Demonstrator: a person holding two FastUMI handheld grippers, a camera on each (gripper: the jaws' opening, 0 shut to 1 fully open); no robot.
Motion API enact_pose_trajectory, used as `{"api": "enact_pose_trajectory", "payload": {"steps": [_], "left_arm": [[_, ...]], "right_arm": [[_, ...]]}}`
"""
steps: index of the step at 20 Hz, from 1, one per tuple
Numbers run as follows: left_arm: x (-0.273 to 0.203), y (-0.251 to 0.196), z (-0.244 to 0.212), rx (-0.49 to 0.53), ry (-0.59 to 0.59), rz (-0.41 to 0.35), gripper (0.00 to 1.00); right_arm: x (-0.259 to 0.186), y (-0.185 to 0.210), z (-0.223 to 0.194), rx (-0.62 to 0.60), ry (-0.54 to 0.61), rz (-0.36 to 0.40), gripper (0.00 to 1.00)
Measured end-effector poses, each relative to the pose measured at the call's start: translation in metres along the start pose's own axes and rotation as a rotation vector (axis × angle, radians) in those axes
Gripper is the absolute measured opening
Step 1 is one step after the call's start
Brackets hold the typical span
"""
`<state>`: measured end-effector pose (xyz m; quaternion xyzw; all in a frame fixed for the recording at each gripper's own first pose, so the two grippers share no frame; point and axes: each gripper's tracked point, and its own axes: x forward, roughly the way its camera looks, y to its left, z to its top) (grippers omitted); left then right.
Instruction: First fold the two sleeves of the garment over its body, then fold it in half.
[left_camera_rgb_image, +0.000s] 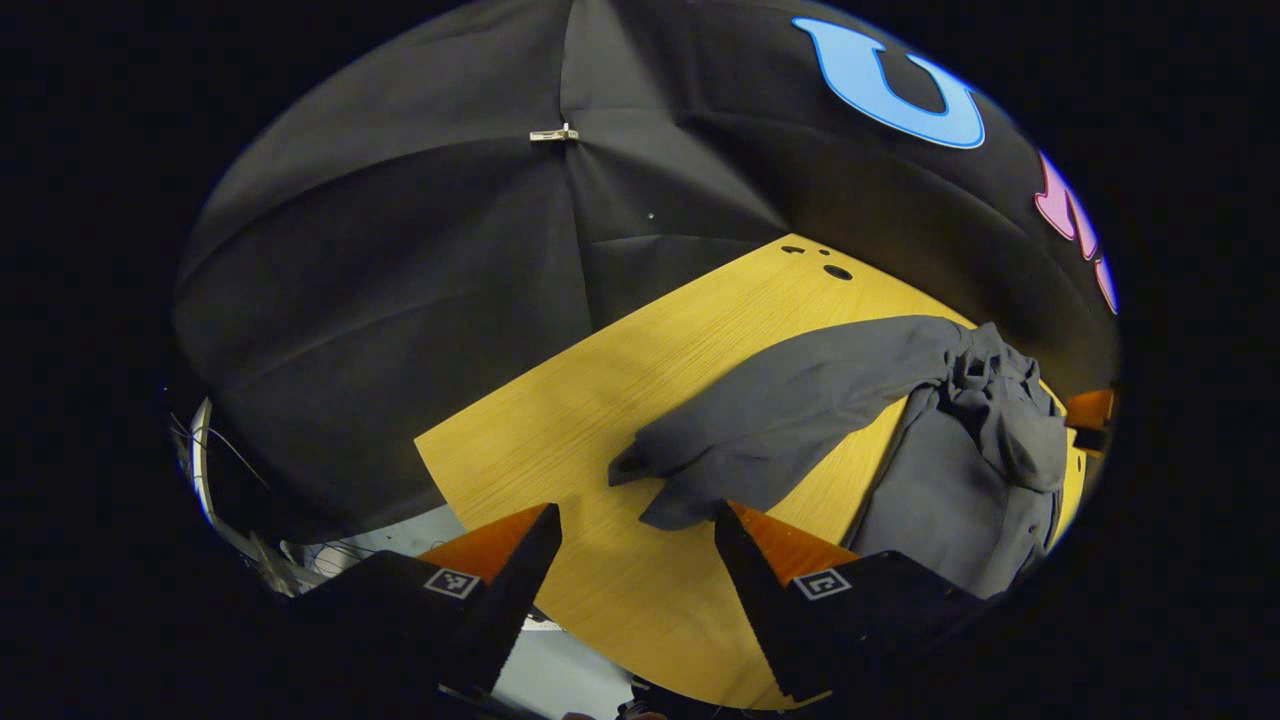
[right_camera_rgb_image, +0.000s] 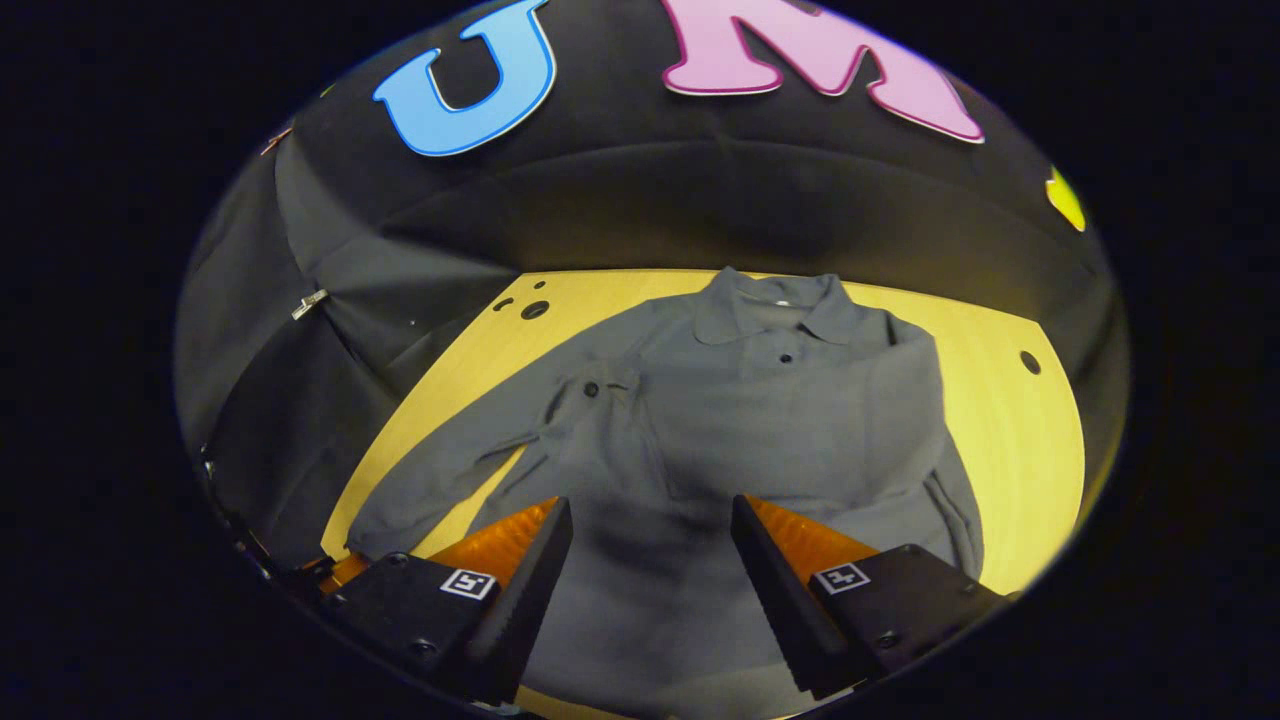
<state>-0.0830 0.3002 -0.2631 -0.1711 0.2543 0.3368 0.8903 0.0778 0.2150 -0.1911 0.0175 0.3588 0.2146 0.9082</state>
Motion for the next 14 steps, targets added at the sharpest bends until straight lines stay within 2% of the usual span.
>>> {"api": "enact_pose_trajectory", "payload": {"steps": [4,9,12,13,14], "left_arm": [[0.018,-0.007,0.004,0.000,0.004,-0.009,0.98],[0.028,-0.016,0.007,0.065,0.019,-0.038,0.98],[0.041,-0.022,0.008,0.103,0.027,-0.034,0.98],[0.042,-0.024,0.011,0.110,0.020,-0.032,0.94],[0.040,-0.024,0.014,0.119,0.007,-0.030,0.98]], "right_arm": [[-0.038,-0.029,-0.036,0.029,0.030,-0.040,0.99],[-0.081,-0.061,-0.066,0.080,0.031,-0.088,0.99],[-0.095,-0.073,-0.083,0.084,0.033,-0.115,0.99],[-0.099,-0.076,-0.089,0.089,0.035,-0.122,0.99],[-0.103,-0.078,-0.096,0.102,0.038,-0.128,0.99]]}}
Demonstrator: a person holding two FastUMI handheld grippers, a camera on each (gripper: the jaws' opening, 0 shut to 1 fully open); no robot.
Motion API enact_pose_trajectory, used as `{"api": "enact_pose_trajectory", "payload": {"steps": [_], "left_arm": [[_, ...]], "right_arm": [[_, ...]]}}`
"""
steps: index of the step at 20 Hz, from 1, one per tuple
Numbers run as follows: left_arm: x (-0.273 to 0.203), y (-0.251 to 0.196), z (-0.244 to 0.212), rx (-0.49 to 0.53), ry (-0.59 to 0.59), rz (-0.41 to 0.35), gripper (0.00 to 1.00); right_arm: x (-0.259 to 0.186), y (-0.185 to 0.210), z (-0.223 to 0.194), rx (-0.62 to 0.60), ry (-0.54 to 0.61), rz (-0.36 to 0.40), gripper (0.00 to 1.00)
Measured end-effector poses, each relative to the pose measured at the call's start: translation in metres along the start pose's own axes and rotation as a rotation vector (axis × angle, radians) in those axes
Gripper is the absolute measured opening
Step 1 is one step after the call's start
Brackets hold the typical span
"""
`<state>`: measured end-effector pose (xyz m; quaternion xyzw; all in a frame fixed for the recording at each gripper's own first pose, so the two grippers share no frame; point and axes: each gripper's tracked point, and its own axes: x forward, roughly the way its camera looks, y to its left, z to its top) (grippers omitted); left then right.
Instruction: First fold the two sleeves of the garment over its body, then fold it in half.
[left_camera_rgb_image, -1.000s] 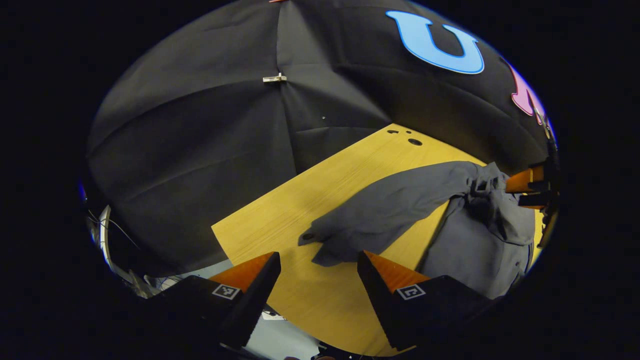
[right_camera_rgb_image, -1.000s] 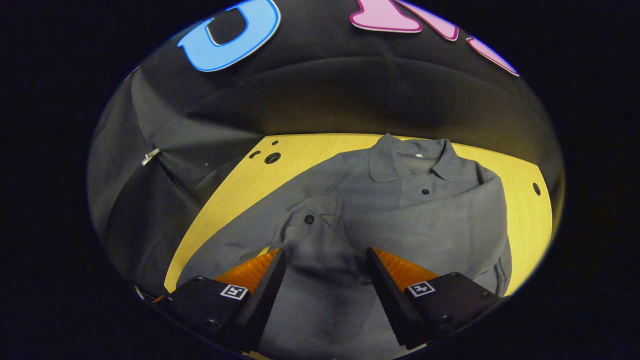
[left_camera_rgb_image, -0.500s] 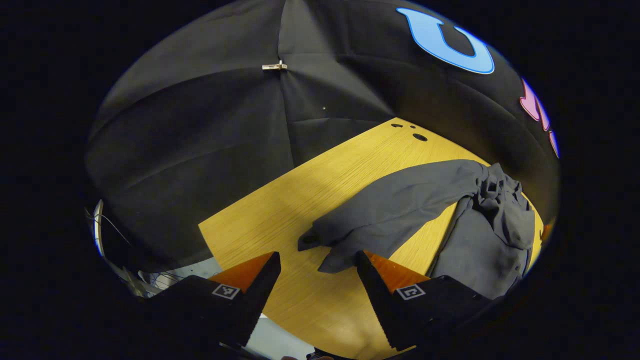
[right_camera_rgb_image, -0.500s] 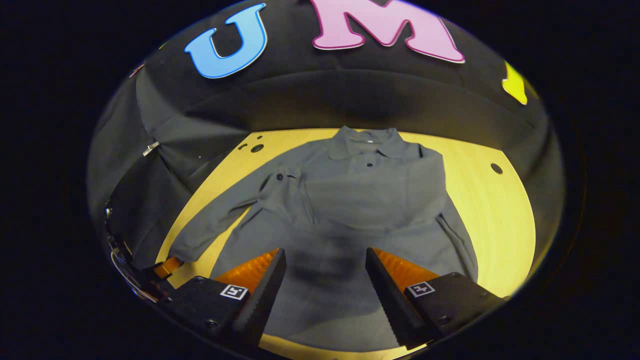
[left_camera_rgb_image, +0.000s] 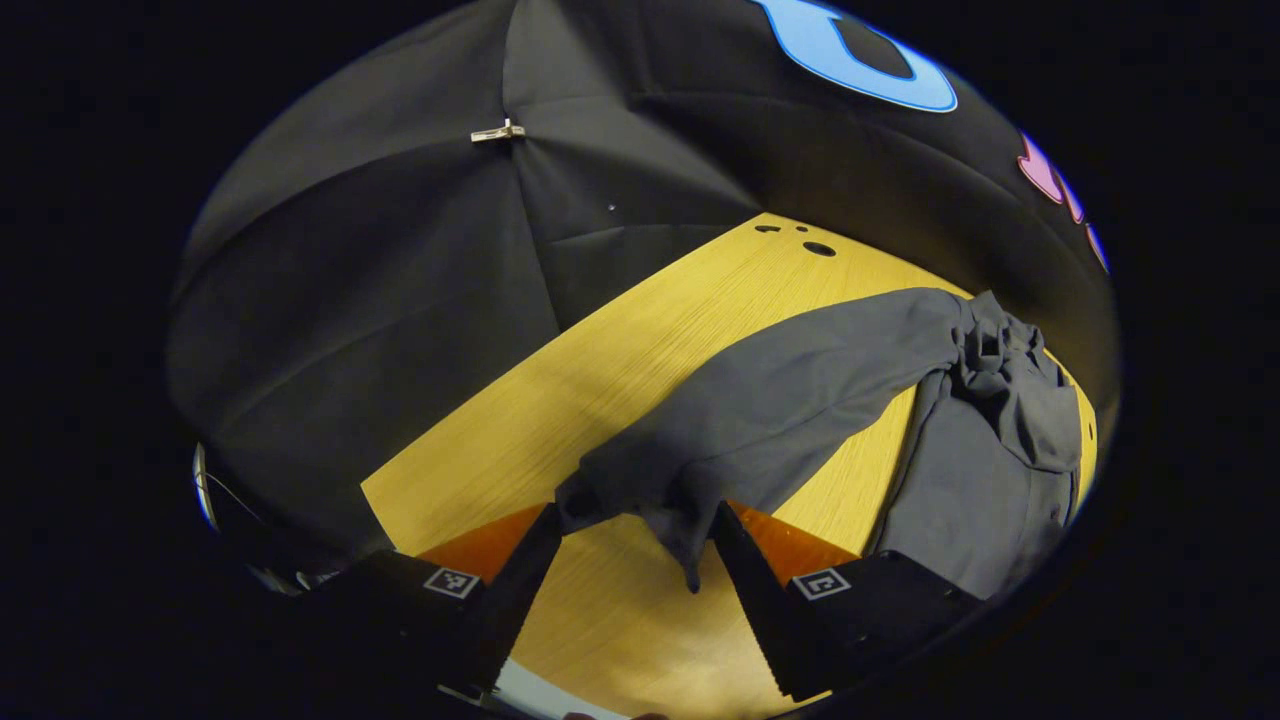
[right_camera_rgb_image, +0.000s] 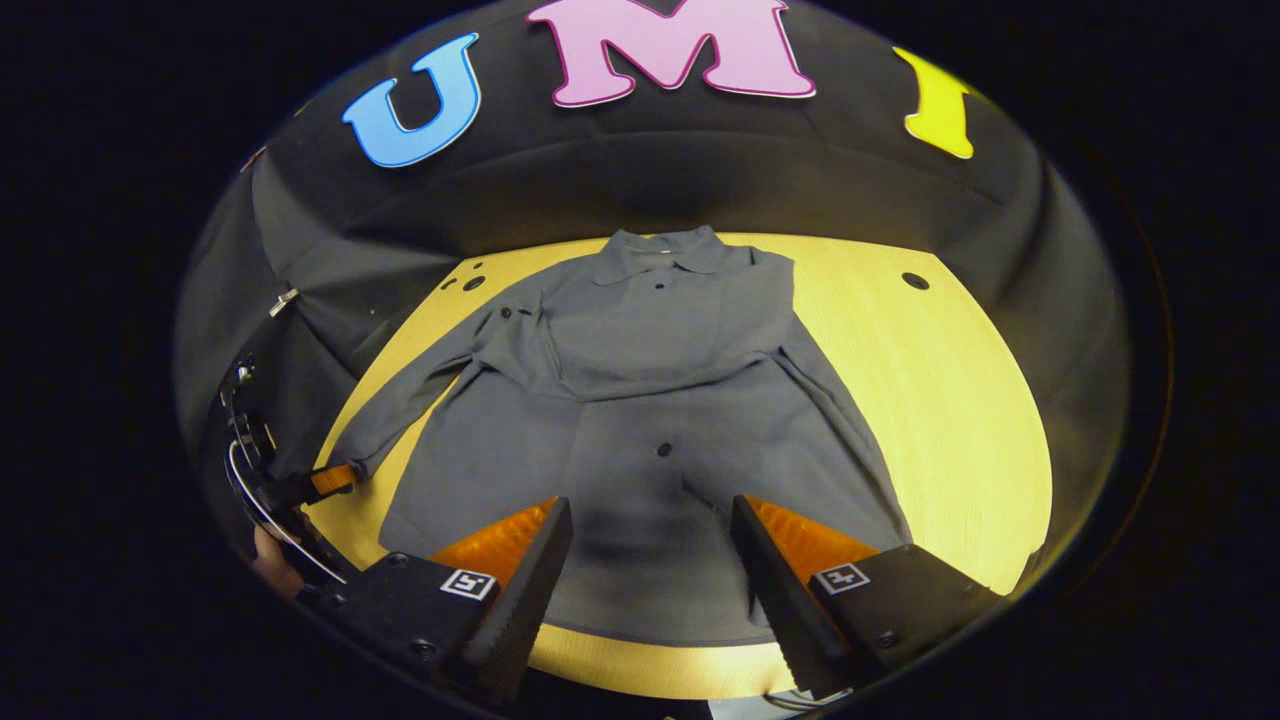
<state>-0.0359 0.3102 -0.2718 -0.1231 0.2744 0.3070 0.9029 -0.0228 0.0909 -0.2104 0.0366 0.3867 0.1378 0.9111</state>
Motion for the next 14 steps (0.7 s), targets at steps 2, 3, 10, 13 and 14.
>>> {"api": "enact_pose_trajectory", "payload": {"steps": [2,3,10,13,14], "left_arm": [[0.003,-0.003,0.001,0.028,-0.002,-0.012,0.97],[0.005,-0.004,0.002,0.039,0.003,-0.013,0.97],[0.030,-0.015,0.006,0.097,0.033,-0.044,0.97],[0.037,-0.022,0.007,0.081,0.038,-0.089,0.98],[0.038,-0.024,0.006,0.086,0.045,-0.111,0.96]], "right_arm": [[-0.005,-0.002,-0.008,0.038,0.003,-0.003,0.99],[-0.007,-0.003,-0.013,0.046,0.006,-0.006,0.99],[-0.018,-0.011,-0.034,0.035,0.015,-0.041,0.99],[-0.020,-0.011,-0.043,0.039,0.037,-0.053,0.99],[-0.020,-0.010,-0.045,0.047,0.045,-0.054,0.99]]}}
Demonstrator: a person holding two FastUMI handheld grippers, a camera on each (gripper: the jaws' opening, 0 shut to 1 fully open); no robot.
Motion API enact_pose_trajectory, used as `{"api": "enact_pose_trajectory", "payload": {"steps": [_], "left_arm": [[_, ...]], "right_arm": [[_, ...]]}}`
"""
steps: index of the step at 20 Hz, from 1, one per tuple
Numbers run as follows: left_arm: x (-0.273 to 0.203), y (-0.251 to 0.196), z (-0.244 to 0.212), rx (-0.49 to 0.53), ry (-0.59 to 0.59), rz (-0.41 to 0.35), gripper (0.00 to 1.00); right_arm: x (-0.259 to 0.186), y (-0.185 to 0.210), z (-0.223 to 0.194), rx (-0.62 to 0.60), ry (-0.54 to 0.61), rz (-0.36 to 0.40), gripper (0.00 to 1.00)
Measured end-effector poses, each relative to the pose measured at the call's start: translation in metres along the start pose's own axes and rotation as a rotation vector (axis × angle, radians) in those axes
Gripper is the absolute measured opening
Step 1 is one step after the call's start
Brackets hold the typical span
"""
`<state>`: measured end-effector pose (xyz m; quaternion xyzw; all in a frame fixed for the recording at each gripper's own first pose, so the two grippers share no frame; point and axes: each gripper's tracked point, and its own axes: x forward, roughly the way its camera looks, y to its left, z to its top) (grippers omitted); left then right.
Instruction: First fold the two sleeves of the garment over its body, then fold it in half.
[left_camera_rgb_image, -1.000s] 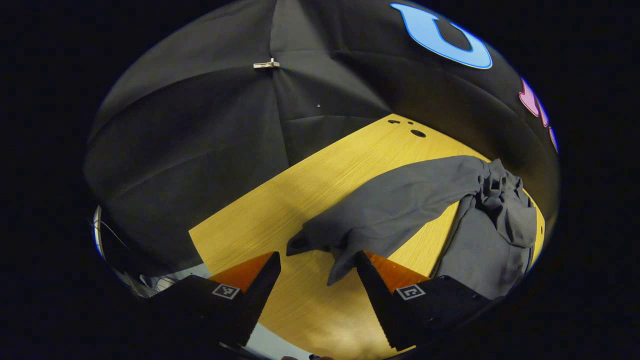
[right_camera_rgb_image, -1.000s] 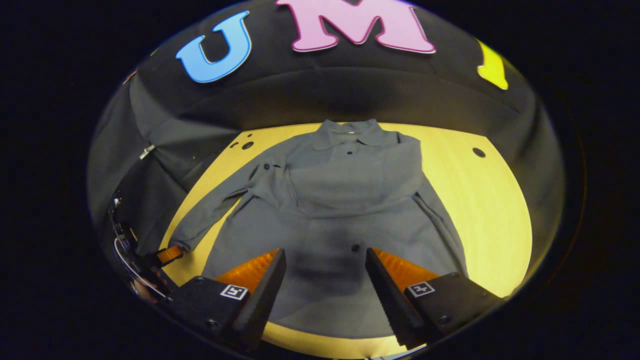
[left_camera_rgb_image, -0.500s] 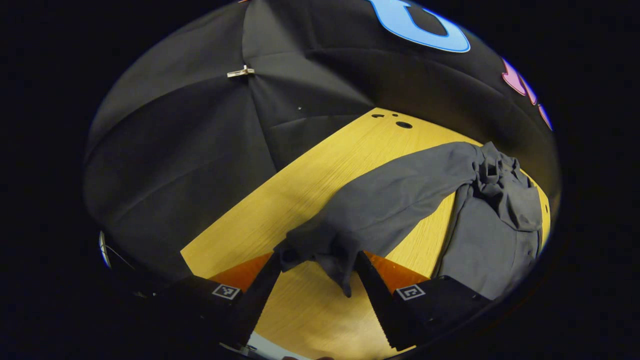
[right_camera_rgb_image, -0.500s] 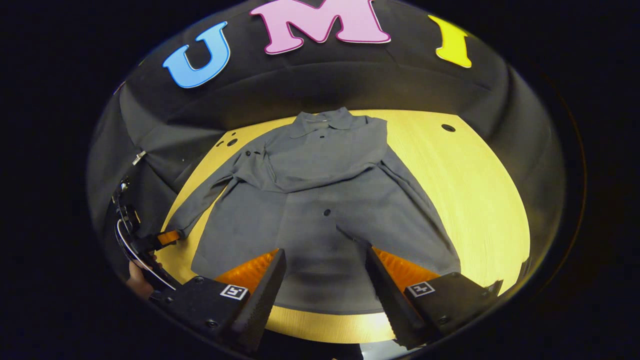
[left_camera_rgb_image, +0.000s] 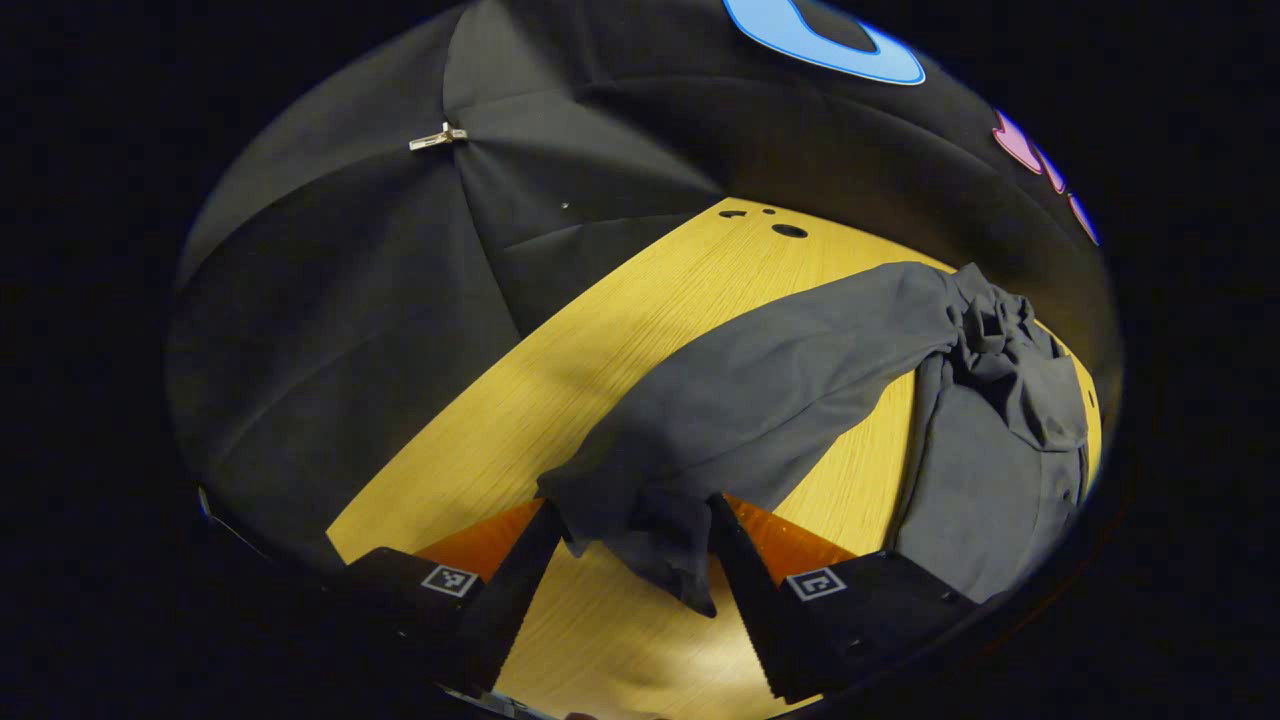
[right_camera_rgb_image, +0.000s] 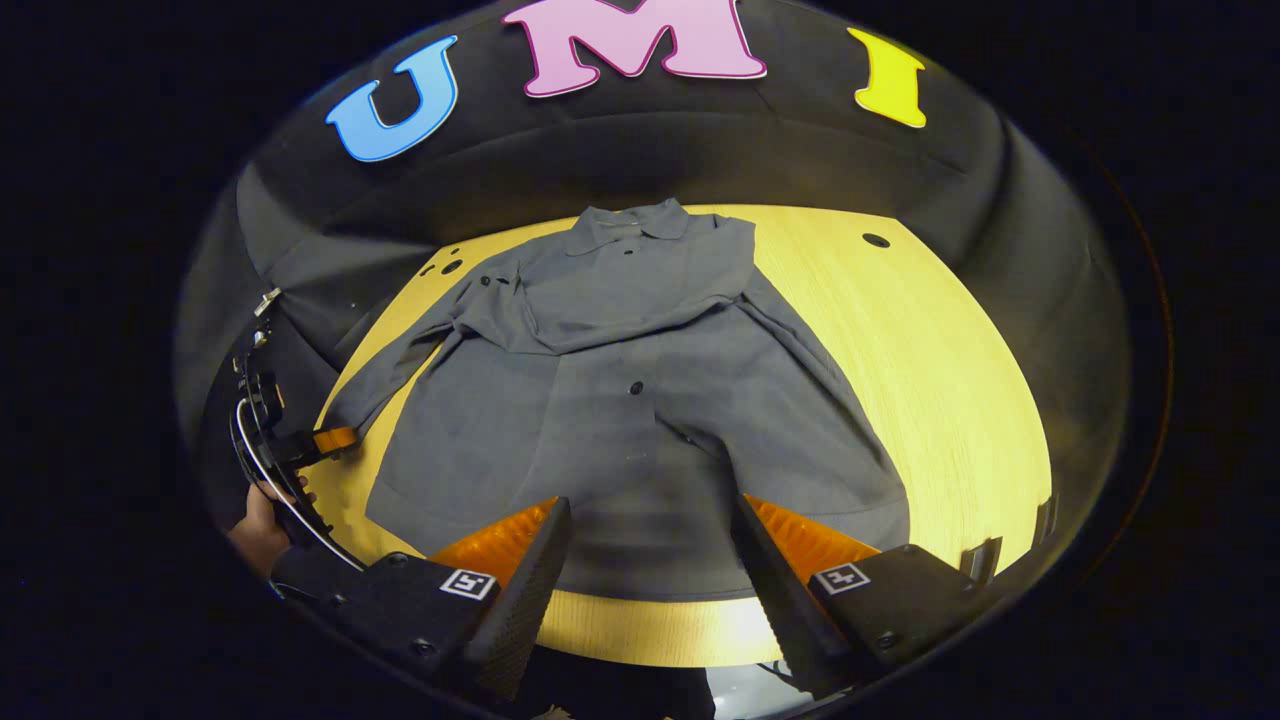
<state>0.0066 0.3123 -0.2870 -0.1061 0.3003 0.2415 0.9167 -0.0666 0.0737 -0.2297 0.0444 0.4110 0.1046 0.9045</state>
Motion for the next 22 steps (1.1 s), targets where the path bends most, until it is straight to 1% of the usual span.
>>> {"api": "enact_pose_trajectory", "payload": {"steps": [2,4,7,8,9,10,11,13,16,18,22], "left_arm": [[0.005,-0.005,0.004,0.042,-0.007,-0.052,0.89],[0.008,-0.011,0.008,0.086,-0.031,-0.101,0.77],[0.012,-0.018,0.014,0.082,-0.071,-0.121,0.35],[0.013,-0.019,0.015,0.074,-0.082,-0.118,0.26],[0.013,-0.020,0.016,0.070,-0.093,-0.116,0.19],[0.012,-0.021,0.018,0.067,-0.099,-0.111,0.17],[0.011,-0.020,0.021,0.066,-0.101,-0.100,0.12],[0.005,-0.022,0.026,0.066,-0.112,-0.090,0.08],[-0.011,-0.032,0.040,0.035,-0.134,-0.112,0.08],[-0.022,-0.040,0.056,0.009,-0.162,-0.127,0.07],[-0.046,-0.071,0.095,0.023,-0.215,-0.169,0.07]], "right_arm": [[0.000,0.004,-0.002,0.022,0.011,0.002,0.99],[-0.001,0.008,-0.005,0.031,0.024,0.005,0.99],[-0.004,0.005,-0.010,0.010,0.038,0.003,0.99],[-0.004,0.005,-0.012,0.008,0.044,0.001,0.99],[-0.006,0.005,-0.013,0.012,0.049,0.003,0.99],[-0.006,0.004,-0.014,0.017,0.054,0.007,0.99],[-0.007,0.003,-0.015,0.019,0.057,0.008,0.99],[-0.008,-0.004,-0.013,0.008,0.054,0.001,0.99],[-0.006,-0.021,-0.011,0.007,0.042,-0.030,0.99],[-0.003,-0.025,-0.013,0.032,0.048,-0.028,0.99],[0.002,-0.041,-0.017,0.071,0.056,-0.030,0.99]]}}
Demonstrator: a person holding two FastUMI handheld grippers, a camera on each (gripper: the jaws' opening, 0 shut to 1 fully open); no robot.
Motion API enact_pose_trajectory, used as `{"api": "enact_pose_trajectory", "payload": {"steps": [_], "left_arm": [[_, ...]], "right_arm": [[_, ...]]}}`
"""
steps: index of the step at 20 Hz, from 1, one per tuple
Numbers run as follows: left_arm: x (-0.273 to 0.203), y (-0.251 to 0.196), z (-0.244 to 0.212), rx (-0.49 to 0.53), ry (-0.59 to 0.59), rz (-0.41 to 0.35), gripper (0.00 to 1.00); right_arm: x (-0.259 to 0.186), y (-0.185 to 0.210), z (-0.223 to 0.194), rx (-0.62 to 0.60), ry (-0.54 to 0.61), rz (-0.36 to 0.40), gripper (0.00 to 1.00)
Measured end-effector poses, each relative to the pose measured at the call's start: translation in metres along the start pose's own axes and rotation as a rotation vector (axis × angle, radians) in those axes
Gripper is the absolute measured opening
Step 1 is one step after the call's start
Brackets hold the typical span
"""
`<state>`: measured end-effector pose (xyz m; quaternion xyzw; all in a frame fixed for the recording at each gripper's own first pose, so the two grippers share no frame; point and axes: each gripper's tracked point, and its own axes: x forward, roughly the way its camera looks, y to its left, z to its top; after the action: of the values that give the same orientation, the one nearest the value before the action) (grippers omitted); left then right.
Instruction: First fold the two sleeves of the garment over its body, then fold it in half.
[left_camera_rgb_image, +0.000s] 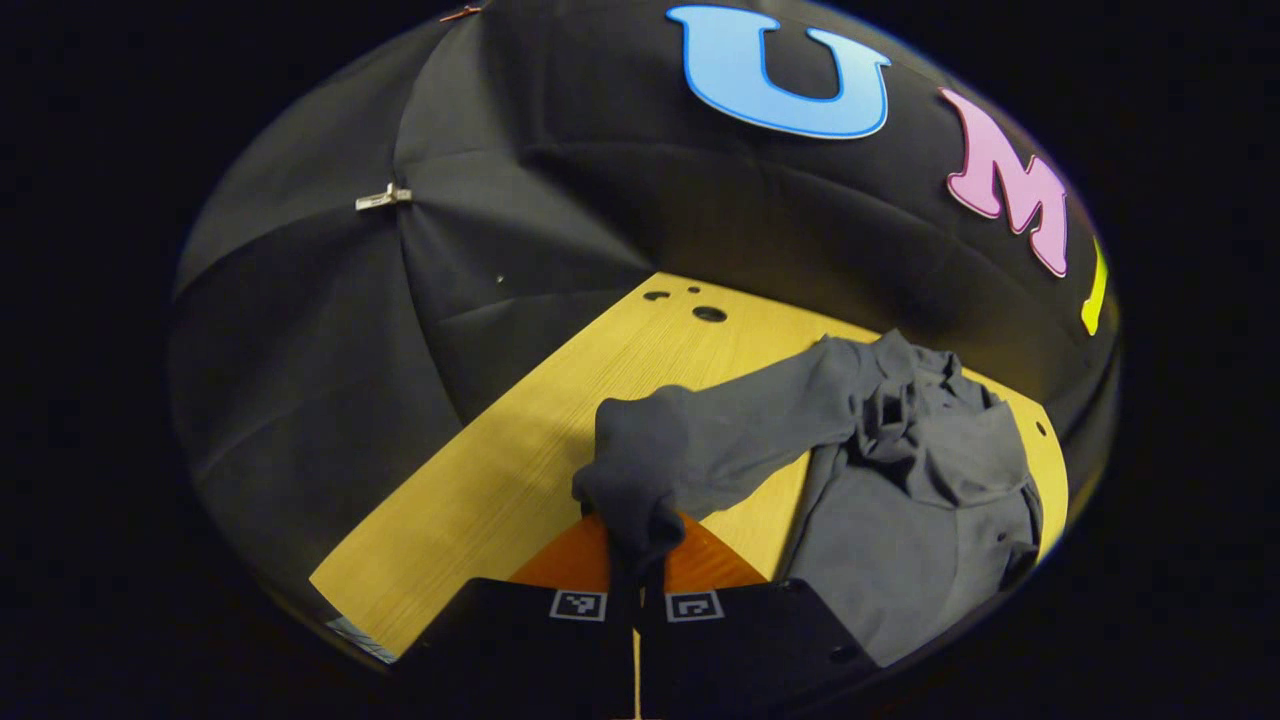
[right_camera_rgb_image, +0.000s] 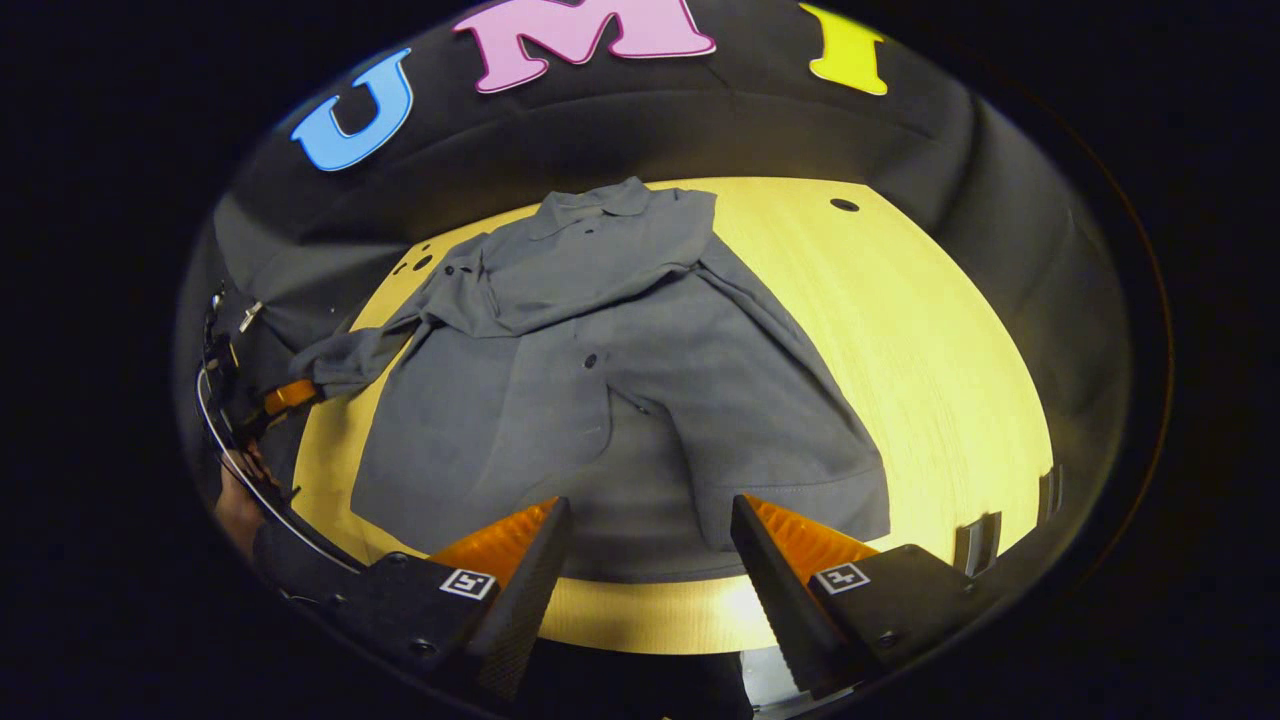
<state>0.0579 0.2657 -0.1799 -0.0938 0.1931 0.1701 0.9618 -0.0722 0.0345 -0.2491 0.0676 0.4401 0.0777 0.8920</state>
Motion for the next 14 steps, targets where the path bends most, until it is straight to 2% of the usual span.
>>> {"api": "enact_pose_trajectory", "payload": {"steps": [6,7,8,10,14], "left_arm": [[-0.003,-0.092,0.065,0.087,-0.077,-0.101,0.07],[-0.003,-0.112,0.073,0.090,-0.087,-0.126,0.10],[-0.003,-0.134,0.079,0.091,-0.094,-0.156,0.07],[-0.003,-0.178,0.087,0.097,-0.104,-0.221,0.07],[-0.008,-0.269,0.091,0.175,-0.129,-0.340,0.07]], "right_arm": [[0.007,-0.034,0.011,0.129,-0.022,-0.028,0.99],[0.007,-0.040,0.014,0.142,-0.025,-0.033,0.99],[0.009,-0.045,0.015,0.149,-0.026,-0.036,0.99],[0.010,-0.059,0.017,0.156,-0.028,-0.045,0.99],[0.009,-0.083,0.019,0.197,-0.022,-0.053,0.99]]}}
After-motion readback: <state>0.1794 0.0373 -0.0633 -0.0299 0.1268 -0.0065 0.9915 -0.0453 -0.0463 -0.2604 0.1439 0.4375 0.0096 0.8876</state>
